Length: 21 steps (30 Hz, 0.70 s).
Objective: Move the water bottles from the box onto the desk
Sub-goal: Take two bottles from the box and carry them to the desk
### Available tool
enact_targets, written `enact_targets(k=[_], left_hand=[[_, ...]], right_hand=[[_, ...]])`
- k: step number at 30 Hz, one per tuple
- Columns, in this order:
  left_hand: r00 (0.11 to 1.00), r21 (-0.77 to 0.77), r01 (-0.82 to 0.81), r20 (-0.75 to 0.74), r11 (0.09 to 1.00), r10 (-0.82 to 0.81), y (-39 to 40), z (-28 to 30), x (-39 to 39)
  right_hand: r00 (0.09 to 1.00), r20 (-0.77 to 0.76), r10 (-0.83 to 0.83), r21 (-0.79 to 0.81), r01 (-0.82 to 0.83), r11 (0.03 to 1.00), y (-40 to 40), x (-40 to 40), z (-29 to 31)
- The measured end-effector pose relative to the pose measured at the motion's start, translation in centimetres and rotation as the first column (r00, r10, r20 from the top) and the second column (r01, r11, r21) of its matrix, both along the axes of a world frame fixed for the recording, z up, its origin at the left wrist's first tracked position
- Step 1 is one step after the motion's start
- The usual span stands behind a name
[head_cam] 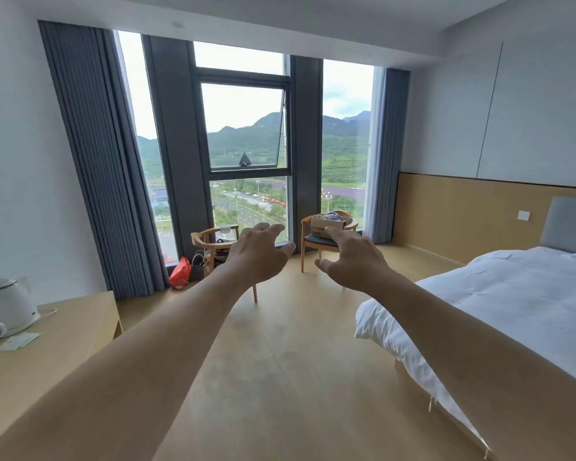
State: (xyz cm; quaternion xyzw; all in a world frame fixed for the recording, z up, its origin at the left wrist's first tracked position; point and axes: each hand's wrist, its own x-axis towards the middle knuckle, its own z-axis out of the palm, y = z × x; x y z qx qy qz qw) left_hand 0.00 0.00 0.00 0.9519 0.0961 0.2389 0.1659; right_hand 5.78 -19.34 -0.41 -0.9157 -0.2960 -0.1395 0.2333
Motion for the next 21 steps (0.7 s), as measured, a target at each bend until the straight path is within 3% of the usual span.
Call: enact_targets(k=[9, 21], left_hand=[[0.998, -0.018, -0.029, -0.047, 0.999, 0.028, 4.7, -1.4, 9.5], [0.996, -0.062, -0.046, -0.075, 0.997, 0.041, 9.8, -0.1, 34.4]], right_hand=[[1.0, 0.0, -0.001, -0.025, 0.001, 1.0, 5.2, 9.8, -1.3], [1.0, -0.026, -0.008, -0.034, 0.007, 0.999, 11.1, 35.6, -0.9]])
